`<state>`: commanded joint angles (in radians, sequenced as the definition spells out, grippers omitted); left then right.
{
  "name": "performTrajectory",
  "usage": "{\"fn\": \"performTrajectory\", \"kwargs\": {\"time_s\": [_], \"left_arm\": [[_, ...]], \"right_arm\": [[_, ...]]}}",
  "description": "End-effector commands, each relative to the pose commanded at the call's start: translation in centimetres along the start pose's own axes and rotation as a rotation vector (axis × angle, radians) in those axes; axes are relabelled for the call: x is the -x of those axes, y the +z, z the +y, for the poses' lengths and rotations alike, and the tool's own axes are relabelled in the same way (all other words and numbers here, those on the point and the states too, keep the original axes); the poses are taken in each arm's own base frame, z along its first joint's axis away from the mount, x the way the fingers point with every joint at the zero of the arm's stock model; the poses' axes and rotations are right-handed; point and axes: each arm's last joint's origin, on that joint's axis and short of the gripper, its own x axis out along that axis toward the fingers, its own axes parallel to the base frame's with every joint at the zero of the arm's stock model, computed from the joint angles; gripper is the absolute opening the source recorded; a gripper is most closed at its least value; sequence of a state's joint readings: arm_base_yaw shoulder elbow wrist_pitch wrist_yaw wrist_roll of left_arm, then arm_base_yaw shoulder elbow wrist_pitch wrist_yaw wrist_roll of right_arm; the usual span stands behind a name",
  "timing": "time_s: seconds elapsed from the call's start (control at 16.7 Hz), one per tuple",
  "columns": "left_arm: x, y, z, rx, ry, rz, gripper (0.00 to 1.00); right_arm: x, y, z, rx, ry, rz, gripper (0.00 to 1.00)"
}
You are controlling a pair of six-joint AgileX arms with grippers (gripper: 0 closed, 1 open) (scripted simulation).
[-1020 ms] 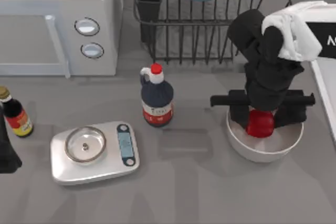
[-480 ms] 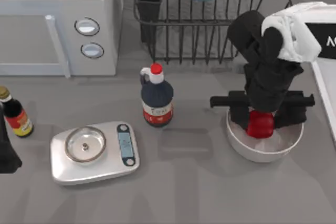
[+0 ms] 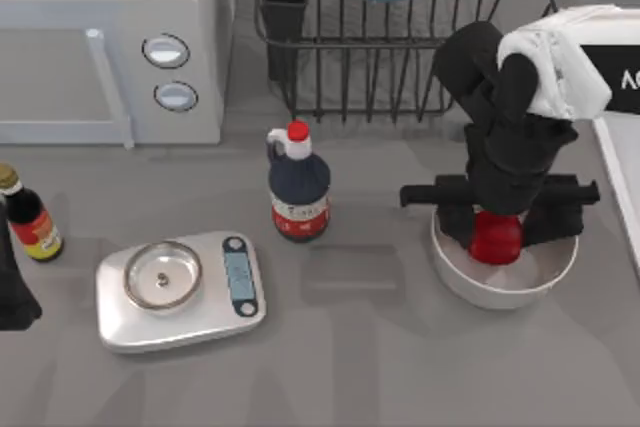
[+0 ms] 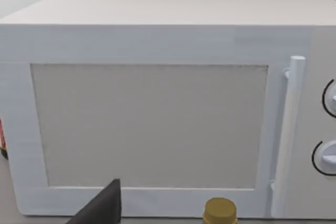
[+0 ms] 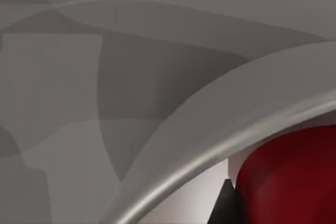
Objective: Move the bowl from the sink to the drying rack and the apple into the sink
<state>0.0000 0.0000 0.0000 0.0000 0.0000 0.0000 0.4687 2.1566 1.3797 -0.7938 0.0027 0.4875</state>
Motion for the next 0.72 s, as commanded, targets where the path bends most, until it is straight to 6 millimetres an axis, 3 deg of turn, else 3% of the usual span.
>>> {"fn": "performTrajectory", "kwargs": {"time_s": [0.18, 0.24, 0.42, 0.72], "left_arm": [[0.0, 0.0, 0.0, 0.0, 0.0, 0.0, 1.0], [0.0, 0.0, 0.0, 0.0, 0.0, 0.0, 1.0], [0.0, 0.0, 0.0, 0.0, 0.0, 0.0, 1.0], [0.0, 0.0, 0.0, 0.0, 0.0, 0.0, 1.0]], "right_arm": [[0.0, 0.0, 0.0, 0.0, 0.0, 0.0, 0.0], [4.1, -1.0, -0.1, 0.005, 0.014, -0.049, 0.0], [5.2, -0.7, 0.1, 0.003, 0.016, -0.052, 0.0], [11.0, -0.7, 0.2, 0.006, 0.006, -0.033, 0.0]]}}
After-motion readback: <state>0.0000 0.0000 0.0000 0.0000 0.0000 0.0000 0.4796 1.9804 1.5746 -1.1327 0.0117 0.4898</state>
